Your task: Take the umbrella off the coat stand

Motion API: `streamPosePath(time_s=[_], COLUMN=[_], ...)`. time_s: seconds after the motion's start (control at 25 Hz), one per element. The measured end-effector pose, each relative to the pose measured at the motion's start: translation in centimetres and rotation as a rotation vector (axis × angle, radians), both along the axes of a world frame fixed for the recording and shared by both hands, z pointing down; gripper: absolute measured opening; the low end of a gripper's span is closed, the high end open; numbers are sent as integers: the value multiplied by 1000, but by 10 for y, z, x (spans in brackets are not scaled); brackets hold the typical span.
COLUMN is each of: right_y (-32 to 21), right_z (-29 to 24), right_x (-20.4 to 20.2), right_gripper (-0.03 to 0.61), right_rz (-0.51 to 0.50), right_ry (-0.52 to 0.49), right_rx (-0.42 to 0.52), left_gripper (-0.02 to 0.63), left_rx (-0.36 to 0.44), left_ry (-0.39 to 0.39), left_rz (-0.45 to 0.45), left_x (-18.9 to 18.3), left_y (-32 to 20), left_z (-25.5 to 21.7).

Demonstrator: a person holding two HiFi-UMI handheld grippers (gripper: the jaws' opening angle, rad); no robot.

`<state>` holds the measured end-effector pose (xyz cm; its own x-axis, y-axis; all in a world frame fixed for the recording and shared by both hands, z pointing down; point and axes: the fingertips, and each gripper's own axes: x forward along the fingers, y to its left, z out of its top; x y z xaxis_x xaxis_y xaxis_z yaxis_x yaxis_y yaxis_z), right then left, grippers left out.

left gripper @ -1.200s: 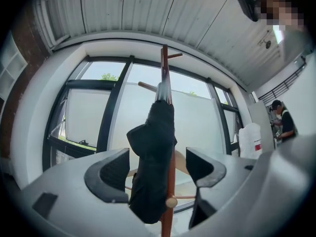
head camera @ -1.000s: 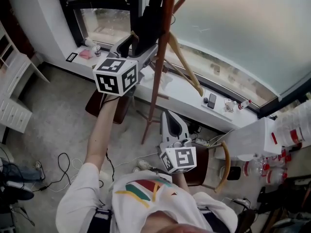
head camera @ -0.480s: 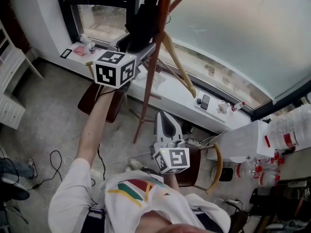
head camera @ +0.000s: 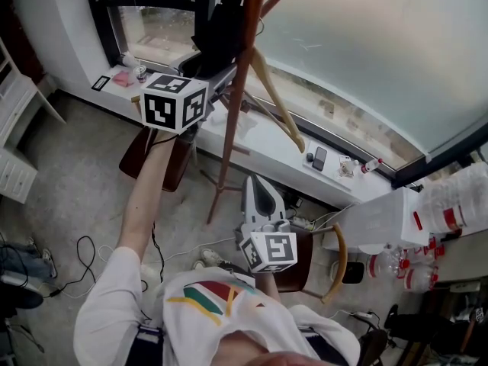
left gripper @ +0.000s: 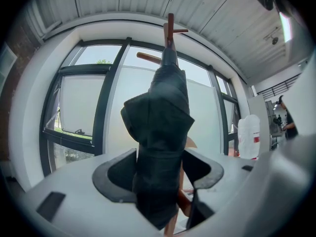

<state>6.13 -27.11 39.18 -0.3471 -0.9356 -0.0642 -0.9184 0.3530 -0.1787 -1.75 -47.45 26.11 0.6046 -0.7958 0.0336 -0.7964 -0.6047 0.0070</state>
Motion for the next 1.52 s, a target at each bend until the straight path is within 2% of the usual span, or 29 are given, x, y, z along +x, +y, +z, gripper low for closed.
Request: streamPosePath(time_s=[1.2,1.52], right_y=[2,3], right_z=[-1,-5], right_x=[-14,-21], right_gripper=[0,0], right_rz=[-24,-35], right_ry=[39,37], right_rx=[2,19], left_gripper=[214,212], left_rx=[42,21], left_ry=[-40,-67], left_rz=[-70,-86], left_x=[-4,-12], left_y=[2,0], left_z=[2,0])
